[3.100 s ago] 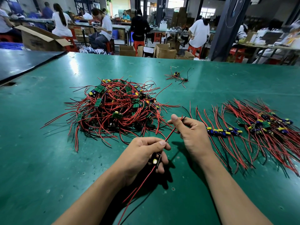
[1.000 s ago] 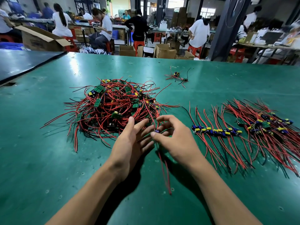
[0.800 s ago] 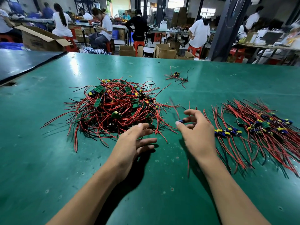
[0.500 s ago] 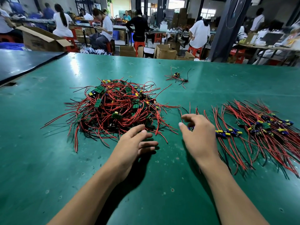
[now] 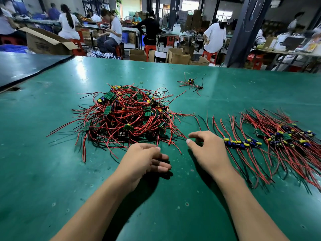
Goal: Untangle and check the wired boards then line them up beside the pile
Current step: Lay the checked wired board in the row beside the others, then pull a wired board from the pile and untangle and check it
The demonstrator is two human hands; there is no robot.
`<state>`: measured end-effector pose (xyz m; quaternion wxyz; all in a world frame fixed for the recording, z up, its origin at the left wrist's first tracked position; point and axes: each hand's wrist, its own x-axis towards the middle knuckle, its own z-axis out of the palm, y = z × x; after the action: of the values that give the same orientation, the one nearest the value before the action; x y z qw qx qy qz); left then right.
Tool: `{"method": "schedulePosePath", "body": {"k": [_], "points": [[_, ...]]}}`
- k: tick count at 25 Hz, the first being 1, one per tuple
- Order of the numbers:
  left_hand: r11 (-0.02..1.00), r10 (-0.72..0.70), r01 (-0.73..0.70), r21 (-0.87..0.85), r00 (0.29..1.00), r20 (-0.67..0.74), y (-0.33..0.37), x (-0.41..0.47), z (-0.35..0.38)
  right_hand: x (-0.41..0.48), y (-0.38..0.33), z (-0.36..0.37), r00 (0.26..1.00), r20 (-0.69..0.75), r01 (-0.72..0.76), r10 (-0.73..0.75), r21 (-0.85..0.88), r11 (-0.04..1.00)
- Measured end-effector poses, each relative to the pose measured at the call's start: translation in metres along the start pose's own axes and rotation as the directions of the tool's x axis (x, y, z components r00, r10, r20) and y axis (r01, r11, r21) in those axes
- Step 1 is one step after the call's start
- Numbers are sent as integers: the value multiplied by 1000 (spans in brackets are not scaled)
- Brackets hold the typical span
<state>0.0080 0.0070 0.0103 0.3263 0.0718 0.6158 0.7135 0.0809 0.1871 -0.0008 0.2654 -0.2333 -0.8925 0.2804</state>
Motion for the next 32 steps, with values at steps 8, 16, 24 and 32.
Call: {"method": "schedulePosePath", "body": {"k": [8,16,24,32], "points": [[997,71,-71,-4,997,-34,-4,0,2,-17,-27,27,938,247,233,-244,74,970],[986,166,-163,37,981,-98,-8,4,0,-16,-26,34,958,218,172,-188,89,981],[957,223,-215,193,975,-18,-16,10,-2,-4,-39,47,901,395,202,-178,-18,979],[851,358,-312,421,933,-32,-20,7,0,-10,-34,43,948,248,165,-198,150,975]]}}
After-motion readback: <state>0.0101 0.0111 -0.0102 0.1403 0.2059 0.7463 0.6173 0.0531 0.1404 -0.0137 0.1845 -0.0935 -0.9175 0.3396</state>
